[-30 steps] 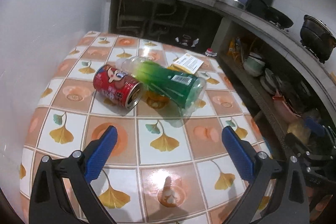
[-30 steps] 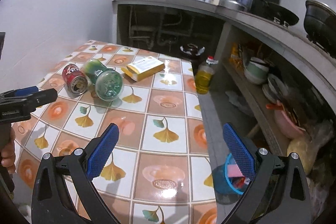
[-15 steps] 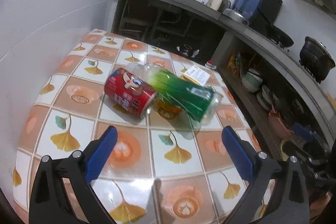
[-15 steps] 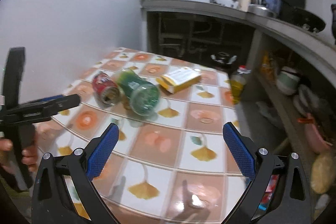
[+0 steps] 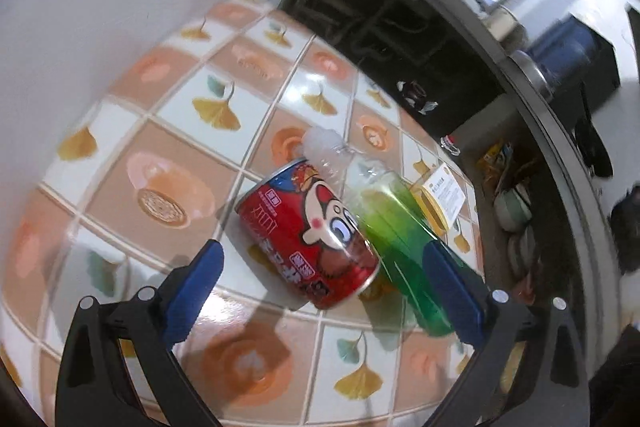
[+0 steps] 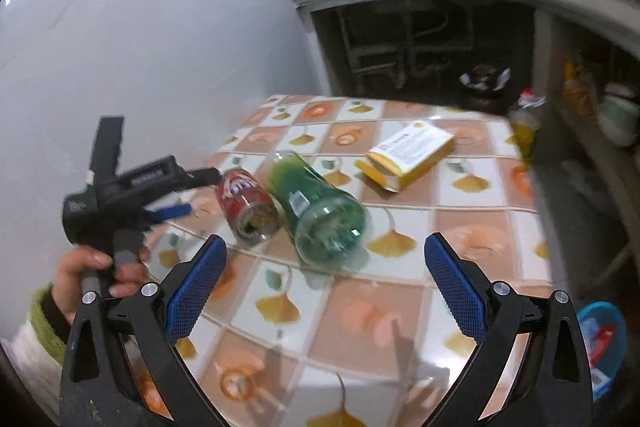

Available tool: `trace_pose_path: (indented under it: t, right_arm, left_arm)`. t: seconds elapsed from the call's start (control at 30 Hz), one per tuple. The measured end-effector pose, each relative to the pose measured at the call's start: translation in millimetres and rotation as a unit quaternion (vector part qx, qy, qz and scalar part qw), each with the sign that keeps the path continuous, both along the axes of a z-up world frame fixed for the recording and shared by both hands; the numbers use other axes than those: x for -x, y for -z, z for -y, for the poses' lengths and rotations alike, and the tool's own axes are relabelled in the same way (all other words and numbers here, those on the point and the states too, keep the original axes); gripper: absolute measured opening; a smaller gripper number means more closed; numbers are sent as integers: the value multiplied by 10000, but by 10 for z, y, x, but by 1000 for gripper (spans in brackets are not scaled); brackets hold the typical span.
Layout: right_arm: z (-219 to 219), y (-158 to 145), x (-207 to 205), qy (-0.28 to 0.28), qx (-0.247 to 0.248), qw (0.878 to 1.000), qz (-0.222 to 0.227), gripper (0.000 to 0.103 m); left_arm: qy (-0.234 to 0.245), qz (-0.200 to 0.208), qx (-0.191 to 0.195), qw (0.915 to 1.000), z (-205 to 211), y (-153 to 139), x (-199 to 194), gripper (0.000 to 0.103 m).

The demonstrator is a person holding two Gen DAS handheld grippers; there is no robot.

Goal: Collect trash
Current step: 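Close the left tool on the red can while the right tool grasps the green bottle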

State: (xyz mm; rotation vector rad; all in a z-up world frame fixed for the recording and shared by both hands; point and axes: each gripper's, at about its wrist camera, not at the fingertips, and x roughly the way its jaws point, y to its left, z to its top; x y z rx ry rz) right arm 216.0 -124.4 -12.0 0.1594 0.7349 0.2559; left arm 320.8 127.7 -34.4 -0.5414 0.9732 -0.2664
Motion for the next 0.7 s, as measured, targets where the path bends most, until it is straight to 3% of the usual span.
trace_pose_path:
  t: [0.13, 0.33, 0.57, 0.7]
  right_arm:
    - [-57, 132, -410, -213, -51, 9991, -351, 89]
    - [-91, 348, -823, -481, -119, 9955, -809, 80]
    - [-88, 476, -868, -725, -535, 9894, -1140, 62]
    - [-110, 477, -835, -871, -692, 9862, -1224, 58]
  left_arm:
    - [-328, -278, 228, 9988, -20, 141, -92, 97]
    - [-326, -500, 474, 9971, 46, 278, -148, 97]
    - [-350, -580, 408, 9969, 92, 379, -202, 97]
    - [-319, -613, 324, 9971, 99, 414, -231, 97]
